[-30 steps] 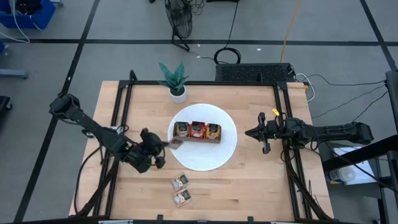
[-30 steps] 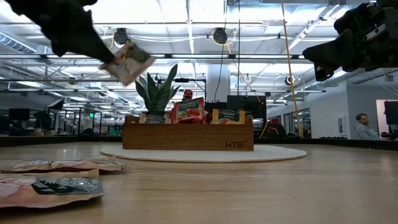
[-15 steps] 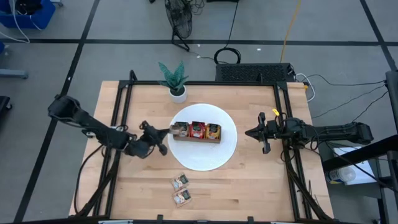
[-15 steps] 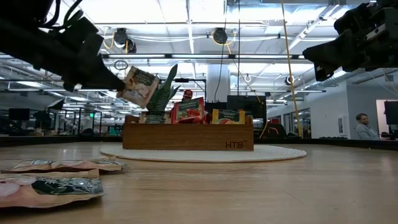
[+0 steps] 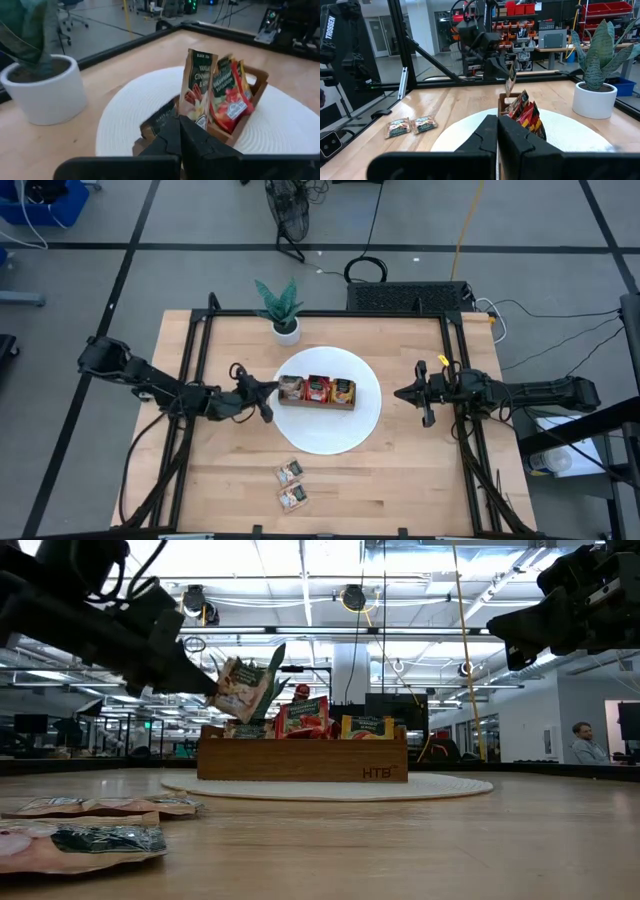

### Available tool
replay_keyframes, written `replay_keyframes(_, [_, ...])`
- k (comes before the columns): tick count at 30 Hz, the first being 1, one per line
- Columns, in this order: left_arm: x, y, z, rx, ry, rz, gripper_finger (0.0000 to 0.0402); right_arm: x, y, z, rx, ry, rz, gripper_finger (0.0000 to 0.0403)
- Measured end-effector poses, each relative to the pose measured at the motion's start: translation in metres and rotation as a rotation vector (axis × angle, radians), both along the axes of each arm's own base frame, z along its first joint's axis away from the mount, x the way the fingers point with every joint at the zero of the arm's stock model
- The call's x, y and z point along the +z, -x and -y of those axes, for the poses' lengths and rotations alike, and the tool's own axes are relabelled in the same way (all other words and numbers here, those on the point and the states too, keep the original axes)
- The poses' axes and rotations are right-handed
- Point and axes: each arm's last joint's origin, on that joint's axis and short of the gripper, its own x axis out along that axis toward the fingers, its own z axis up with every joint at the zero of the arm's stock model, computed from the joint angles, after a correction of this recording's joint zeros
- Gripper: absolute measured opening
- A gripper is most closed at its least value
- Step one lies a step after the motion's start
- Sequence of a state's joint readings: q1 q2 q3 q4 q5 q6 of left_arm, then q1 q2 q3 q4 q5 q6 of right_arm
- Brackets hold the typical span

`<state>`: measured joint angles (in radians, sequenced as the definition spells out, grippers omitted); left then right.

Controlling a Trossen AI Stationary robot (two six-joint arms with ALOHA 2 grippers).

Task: Pick & Place Tea
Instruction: Put the brown tea bag into the left section of the wooden organizer

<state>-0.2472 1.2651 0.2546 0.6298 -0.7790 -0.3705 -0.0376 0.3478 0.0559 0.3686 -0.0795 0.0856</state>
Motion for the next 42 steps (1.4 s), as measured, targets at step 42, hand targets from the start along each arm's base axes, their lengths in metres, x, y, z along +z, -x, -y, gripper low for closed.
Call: replay_keyframes(42, [0.018,-0.034,-0.013,-0.1,-0.016,-0.032,0.011,0.0,0.0,0.0,0.0,0.0,0.0,0.0004])
